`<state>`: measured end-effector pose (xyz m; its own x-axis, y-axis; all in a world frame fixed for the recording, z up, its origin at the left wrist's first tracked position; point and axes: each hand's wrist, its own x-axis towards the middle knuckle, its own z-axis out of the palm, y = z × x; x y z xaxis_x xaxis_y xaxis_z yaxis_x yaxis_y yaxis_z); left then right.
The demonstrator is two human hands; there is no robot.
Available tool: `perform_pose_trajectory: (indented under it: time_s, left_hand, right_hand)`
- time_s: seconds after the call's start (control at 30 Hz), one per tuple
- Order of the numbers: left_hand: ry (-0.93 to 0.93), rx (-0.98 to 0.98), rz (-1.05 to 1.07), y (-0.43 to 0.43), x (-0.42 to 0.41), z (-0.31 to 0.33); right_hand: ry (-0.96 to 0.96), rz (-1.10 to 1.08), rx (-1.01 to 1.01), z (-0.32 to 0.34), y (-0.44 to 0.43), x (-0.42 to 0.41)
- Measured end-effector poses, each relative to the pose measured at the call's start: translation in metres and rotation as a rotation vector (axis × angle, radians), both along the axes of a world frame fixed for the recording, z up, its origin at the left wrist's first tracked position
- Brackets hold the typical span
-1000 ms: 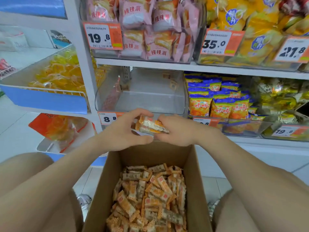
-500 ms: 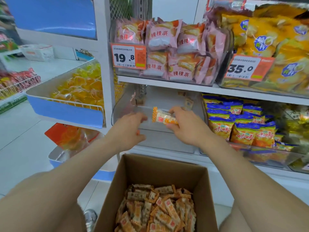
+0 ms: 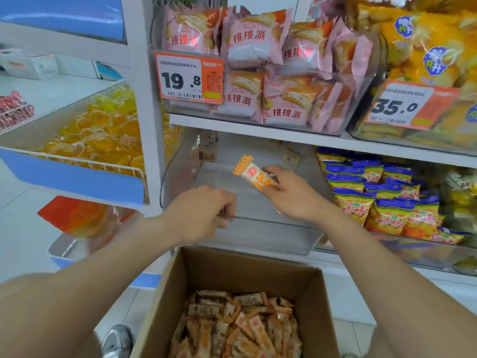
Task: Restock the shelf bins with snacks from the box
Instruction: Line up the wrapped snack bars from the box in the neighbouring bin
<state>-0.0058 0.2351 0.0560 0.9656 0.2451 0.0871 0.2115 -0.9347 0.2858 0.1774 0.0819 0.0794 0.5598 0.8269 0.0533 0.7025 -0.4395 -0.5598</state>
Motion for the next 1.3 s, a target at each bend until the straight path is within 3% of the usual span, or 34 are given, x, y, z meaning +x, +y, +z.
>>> perform_pose_trajectory:
  time_s: [0.17,0.33,0.57,0.67,0.77,0.83,0.97,1.13,1.23,1.3]
  left_hand:
    - [0.061,-0.04,-0.04,-0.019,-0.019,-0.006]
    - [0.049,-0.036,-0.052,-0.032,-0.033,-0.005]
    - [0.142,-0.181,-0.193,-0.023,-0.045,0.011]
    - [-0.039,0.087,-0.022,-0.009,-0.051,0.017]
    - [-0.153,0.315,0.331,0.002,-0.055,0.019]
    - [-0.132,0.238,0.498,0.007,-0.055,0.02]
    - [-0.109,-0.13,0.576,0.014,-0.053,0.027]
    - [-0.183,-0.201,0.654,0.018,-0.053,0.026]
    - [-0.174,-0.163,0.667,0.015,-0.05,0.028]
    - [-0.182,-0.134,0.658,0.014,-0.05,0.028]
  right_hand:
    - [0.017,-0.003,0.002,-0.004,-0.006,-0.007]
    - [-0.091,0.055,-0.056,-0.021,0.005,-0.018]
    - [-0.128,0.055,-0.056,-0.03,0.034,-0.02]
    - [-0.141,0.075,-0.068,-0.034,0.052,-0.02]
    - [-0.171,0.087,-0.103,-0.037,0.078,-0.02]
    - [-0.204,0.083,-0.132,-0.042,0.098,-0.018]
    - [-0.32,0.086,-0.231,-0.055,0.132,-0.016]
    - [-0.476,0.018,-0.232,-0.07,0.165,-0.013]
    - [-0.677,-0.122,-0.219,-0.079,0.17,-0.013]
    - [-0.695,-0.197,-0.182,-0.082,0.171,-0.011]
